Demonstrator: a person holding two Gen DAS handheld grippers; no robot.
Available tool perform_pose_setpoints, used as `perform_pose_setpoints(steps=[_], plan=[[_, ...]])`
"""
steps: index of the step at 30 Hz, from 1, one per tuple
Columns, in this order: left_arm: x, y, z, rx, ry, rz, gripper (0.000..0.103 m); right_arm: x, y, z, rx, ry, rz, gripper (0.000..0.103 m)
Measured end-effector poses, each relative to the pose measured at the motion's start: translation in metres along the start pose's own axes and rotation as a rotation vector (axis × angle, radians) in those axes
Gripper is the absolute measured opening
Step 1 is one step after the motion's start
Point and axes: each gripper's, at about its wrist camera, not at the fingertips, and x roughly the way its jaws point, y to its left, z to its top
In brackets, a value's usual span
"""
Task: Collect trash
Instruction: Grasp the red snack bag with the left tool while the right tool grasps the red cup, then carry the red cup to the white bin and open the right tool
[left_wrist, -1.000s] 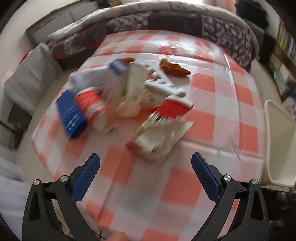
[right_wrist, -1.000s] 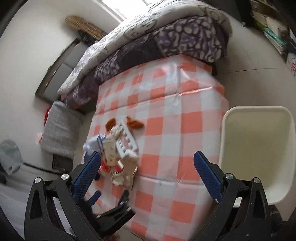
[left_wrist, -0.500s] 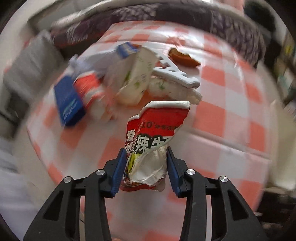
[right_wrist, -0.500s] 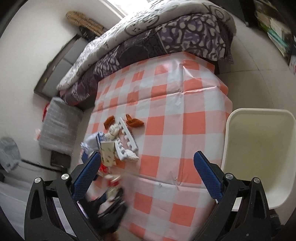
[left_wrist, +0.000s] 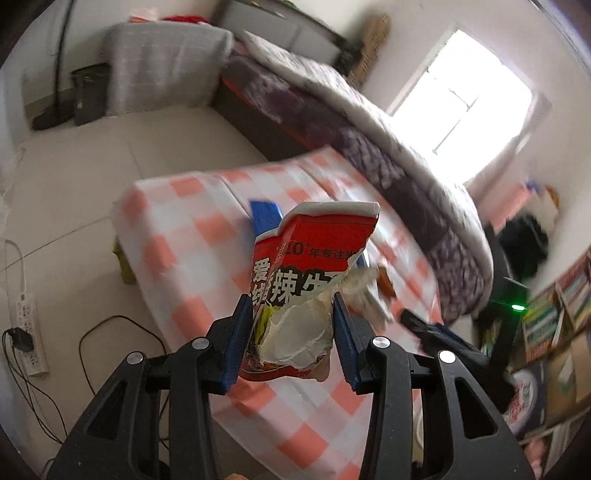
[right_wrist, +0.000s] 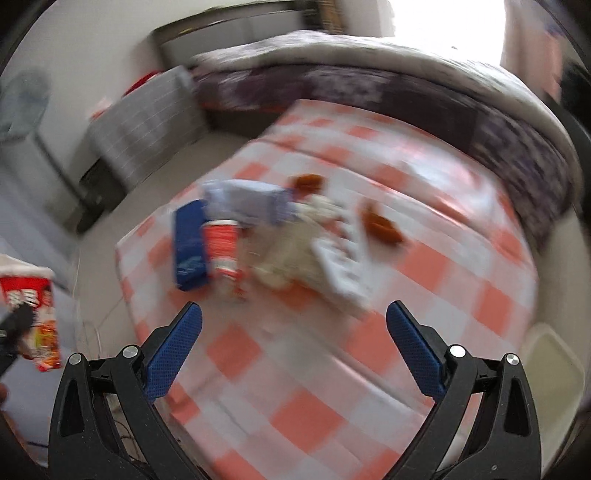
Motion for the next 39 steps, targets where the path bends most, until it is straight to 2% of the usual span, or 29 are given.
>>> perform_pose_setpoints(steps=[2, 4, 11, 12, 13, 15, 22, 31, 39], plan=[[-0.011, 0.01, 0.008, -0.022, -0.031, 0.001, 0.043, 0.024, 0.028, 0.017, -0.072, 0.024, -0.001, 0.09], [-0.017, 0.017, 0.014, -0.037, -0.054, 0.019, 0.043, 0.05, 0.048, 0.029, -0.106, 0.067, 0.005, 0.081], [-0.033, 0.042, 0.024, -0.069, -0.082, 0.025, 0.043, 0.117, 0.081, 0.034, -0.176, 0.137, -0.054, 0.074], [-0.035, 0.045, 0.024, -0.07, -0.082, 0.029, 0.043, 0.123, 0.081, 0.032, -0.186, 0.148, -0.062, 0.066], [-0.035, 0.048, 0.026, -0.078, -0.081, 0.03, 0.043, 0.132, 0.082, 0.029, -0.199, 0.174, -0.075, 0.053], [-0.043, 0.049, 0.022, -0.087, -0.083, 0.021, 0.043, 0.136, 0.081, 0.026, -0.198, 0.175, -0.09, 0.038], [-0.047, 0.044, 0.018, -0.068, -0.077, 0.0, 0.043, 0.094, 0.065, 0.011, -0.155, 0.104, -0.078, 0.034], [-0.033, 0.017, 0.0, 0.015, -0.059, 0.008, 0.043, 0.004, 0.042, 0.001, -0.097, -0.038, -0.007, 0.035], [-0.021, -0.014, -0.025, 0.105, -0.063, 0.01, 0.043, -0.067, 0.012, -0.008, -0.032, -0.156, -0.049, 0.035]])
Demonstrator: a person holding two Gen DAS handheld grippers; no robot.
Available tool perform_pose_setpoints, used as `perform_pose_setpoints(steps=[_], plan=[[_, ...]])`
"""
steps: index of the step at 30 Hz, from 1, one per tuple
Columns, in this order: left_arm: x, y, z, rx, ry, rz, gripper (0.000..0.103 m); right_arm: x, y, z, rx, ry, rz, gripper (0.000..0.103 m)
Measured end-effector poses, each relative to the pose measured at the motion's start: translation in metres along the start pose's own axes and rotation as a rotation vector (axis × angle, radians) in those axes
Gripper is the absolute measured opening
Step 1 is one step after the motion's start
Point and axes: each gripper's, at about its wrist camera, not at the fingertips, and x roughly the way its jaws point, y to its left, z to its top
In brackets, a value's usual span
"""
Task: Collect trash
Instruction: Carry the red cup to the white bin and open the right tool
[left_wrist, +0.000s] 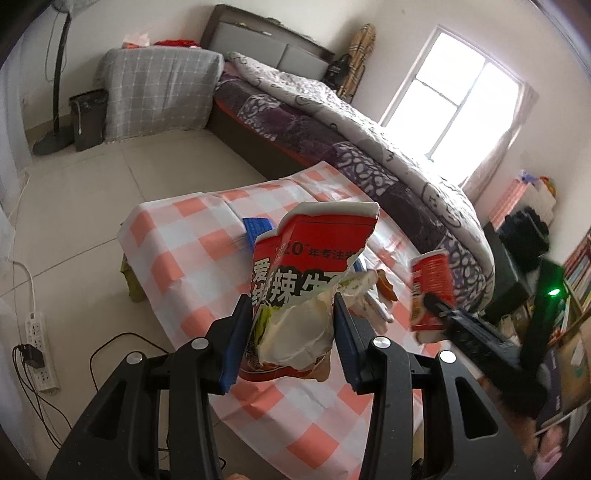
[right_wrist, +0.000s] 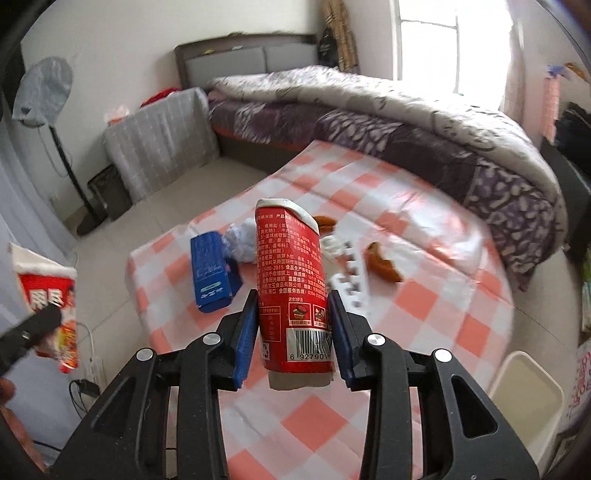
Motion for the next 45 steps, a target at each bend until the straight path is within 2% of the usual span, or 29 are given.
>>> perform_pose_setpoints(steps=[6, 17, 22, 29, 34, 36, 38, 39, 40, 45], plan=[[0.005, -0.02, -0.011, 0.06, -0.013, 0.004, 0.043, -0.032, -0.03, -0.01, 0.069, -0.049, -0.06, 0.035], [0.026, -0.049, -0.027, 0.14, 0.014, 0.016, 0.043, -0.06, -0.093, -0.049, 0.27, -0.084, -0.16, 0.036], [0.033, -0.065, -0.034, 0.175, 0.021, 0.015, 0.043, -0.065, -0.121, -0.071, 0.331, -0.085, -0.228, 0.036], [0.049, -0.09, -0.047, 0.224, 0.05, 0.011, 0.043, -0.071, -0.18, -0.095, 0.522, -0.043, -0.277, 0.036], [0.061, -0.116, -0.058, 0.268, 0.074, -0.011, 0.043, -0.08, -0.204, -0.107, 0.609, -0.034, -0.329, 0.039], [0.065, -0.126, -0.064, 0.284, 0.087, -0.027, 0.043, -0.083, -0.213, -0.112, 0.634, -0.029, -0.347, 0.042], [0.069, -0.138, -0.069, 0.303, 0.101, -0.046, 0.043, -0.089, -0.224, -0.116, 0.669, -0.039, -0.372, 0.059], [0.071, -0.145, -0.073, 0.312, 0.108, -0.056, 0.043, -0.093, -0.228, -0.118, 0.685, -0.05, -0.383, 0.072], [0.074, -0.152, -0.076, 0.321, 0.119, -0.071, 0.043, -0.098, -0.233, -0.12, 0.705, -0.068, -0.397, 0.076], [0.085, -0.188, -0.094, 0.357, 0.165, -0.135, 0.044, -0.123, -0.26, -0.126, 0.794, -0.153, -0.429, 0.081]])
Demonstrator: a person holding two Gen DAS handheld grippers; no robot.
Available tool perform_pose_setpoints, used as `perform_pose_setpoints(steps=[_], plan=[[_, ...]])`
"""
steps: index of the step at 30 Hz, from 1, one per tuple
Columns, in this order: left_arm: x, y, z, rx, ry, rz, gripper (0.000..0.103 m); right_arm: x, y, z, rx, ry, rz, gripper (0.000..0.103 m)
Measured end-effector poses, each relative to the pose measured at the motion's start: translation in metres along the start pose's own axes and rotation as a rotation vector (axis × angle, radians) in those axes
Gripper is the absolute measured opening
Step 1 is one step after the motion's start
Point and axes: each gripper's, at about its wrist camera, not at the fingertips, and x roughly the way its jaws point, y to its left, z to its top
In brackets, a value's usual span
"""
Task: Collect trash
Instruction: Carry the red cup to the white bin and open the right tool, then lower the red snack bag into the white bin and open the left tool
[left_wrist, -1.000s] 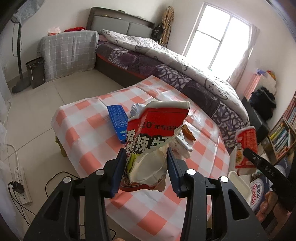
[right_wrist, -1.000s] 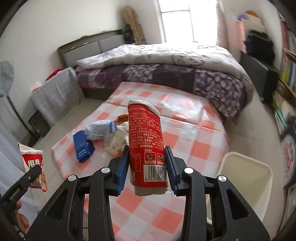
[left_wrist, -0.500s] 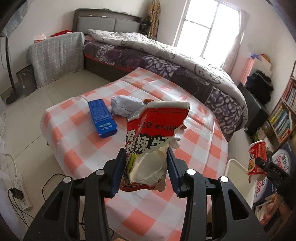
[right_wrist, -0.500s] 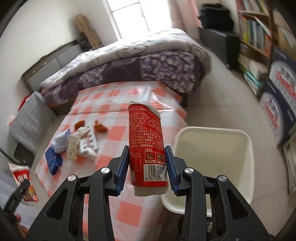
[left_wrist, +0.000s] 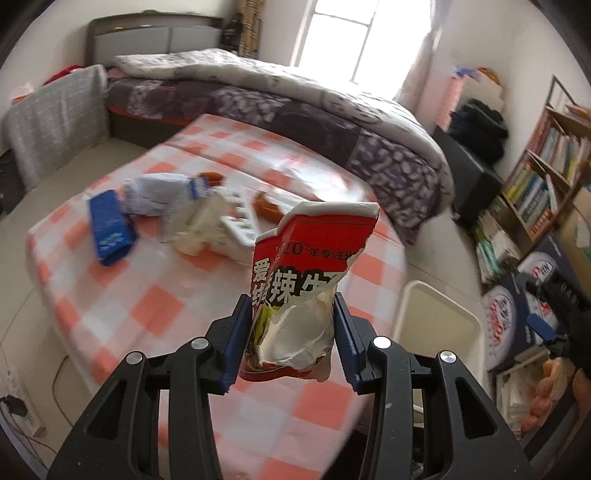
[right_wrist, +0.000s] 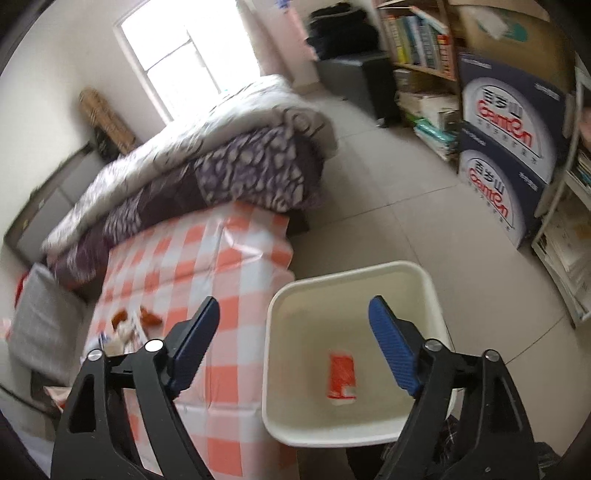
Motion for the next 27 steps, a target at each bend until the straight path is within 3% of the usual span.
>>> perform_pose_setpoints(steps=[8, 14, 16, 18, 20, 27], plan=[[0.032, -0.071, -0.01, 0.103, 0.083, -0.132, 0.044, -0.014, -0.022, 0.017, 0.073, -0.082, 0.001, 0.081], [0.052, -0.125, -0.013, 0.159, 0.157, -0.274, 0.048, -0.024, -0.031, 0.025, 0.096, -0.135, 0.009, 0.081], [0.056, -0.135, -0.012, 0.15, 0.183, -0.336, 0.065, -0.027, -0.033, 0.028, 0.1, -0.151, 0.003, 0.081], [0.059, -0.142, -0.011, 0.121, 0.193, -0.389, 0.074, -0.03, -0.036, 0.03, 0.107, -0.169, 0.002, 0.081], [0.062, -0.144, -0.011, 0.107, 0.208, -0.426, 0.075, -0.032, -0.037, 0.032, 0.106, -0.184, -0.003, 0.081], [0.057, -0.121, -0.005, 0.09, 0.182, -0.361, 0.077, -0.033, -0.025, 0.026, 0.076, -0.184, 0.022, 0.085]])
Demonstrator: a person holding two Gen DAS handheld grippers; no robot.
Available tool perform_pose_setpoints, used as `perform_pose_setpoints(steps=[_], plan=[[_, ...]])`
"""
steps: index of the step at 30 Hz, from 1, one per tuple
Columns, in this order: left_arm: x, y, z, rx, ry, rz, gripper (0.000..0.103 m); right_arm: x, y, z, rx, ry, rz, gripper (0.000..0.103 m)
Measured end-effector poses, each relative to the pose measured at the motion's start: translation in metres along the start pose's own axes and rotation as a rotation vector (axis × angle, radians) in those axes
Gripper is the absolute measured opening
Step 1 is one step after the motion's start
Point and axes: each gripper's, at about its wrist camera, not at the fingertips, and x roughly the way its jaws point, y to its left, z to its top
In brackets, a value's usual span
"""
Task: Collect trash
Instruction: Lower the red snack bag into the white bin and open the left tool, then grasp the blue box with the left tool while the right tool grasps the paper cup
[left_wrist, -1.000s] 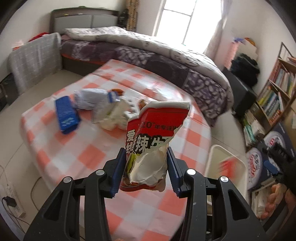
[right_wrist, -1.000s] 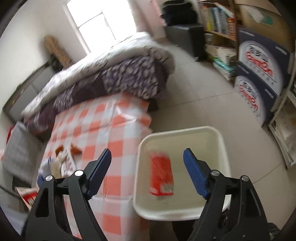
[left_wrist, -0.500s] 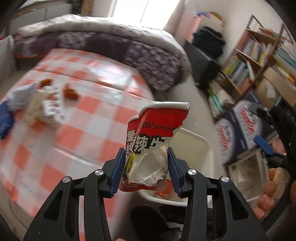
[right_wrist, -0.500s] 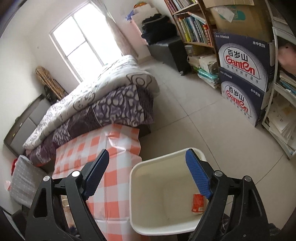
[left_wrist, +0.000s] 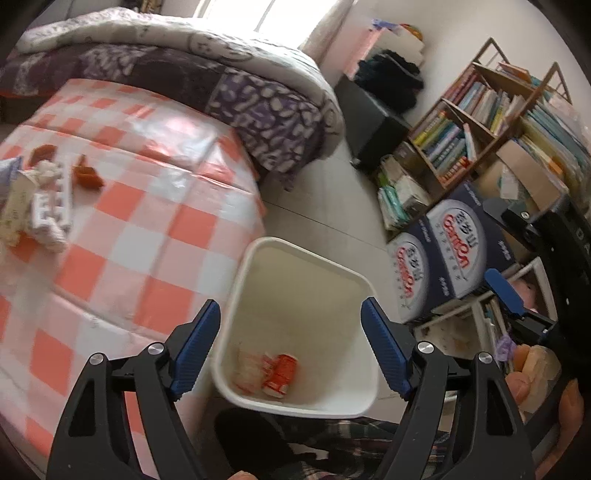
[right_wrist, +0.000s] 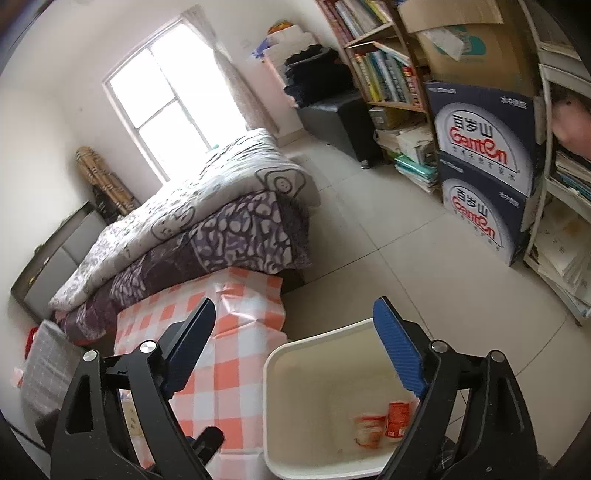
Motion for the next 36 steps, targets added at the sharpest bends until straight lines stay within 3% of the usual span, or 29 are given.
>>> perform_pose_setpoints(steps=[9, 18, 20, 24, 28, 31, 36], plan=[[-0.049, 0.049, 0.005, -0.027, -0.096, 0.189, 0.078, -0.009, 0.074, -0.026, -0.227, -0.013, 0.058, 0.096], [-0.083, 0.123, 0.006, -0.157, -0.126, 0.35, 0.081, -0.012, 0.168, -0.058, -0.397, 0.023, 0.15, 0.096], [-0.089, 0.145, 0.007, -0.198, -0.125, 0.391, 0.082, -0.009, 0.185, -0.064, -0.436, 0.033, 0.164, 0.096], [-0.094, 0.205, 0.015, -0.287, -0.106, 0.555, 0.083, 0.006, 0.204, -0.078, -0.498, 0.08, 0.174, 0.096], [-0.095, 0.29, 0.033, -0.414, -0.092, 0.716, 0.083, 0.033, 0.205, -0.098, -0.552, 0.134, 0.156, 0.096], [-0.082, 0.345, 0.045, -0.495, -0.041, 0.75, 0.083, 0.051, 0.209, -0.103, -0.54, 0.236, 0.176, 0.096], [-0.044, 0.404, 0.052, -0.555, 0.062, 0.771, 0.083, 0.066, 0.217, -0.107, -0.532, 0.312, 0.203, 0.096]])
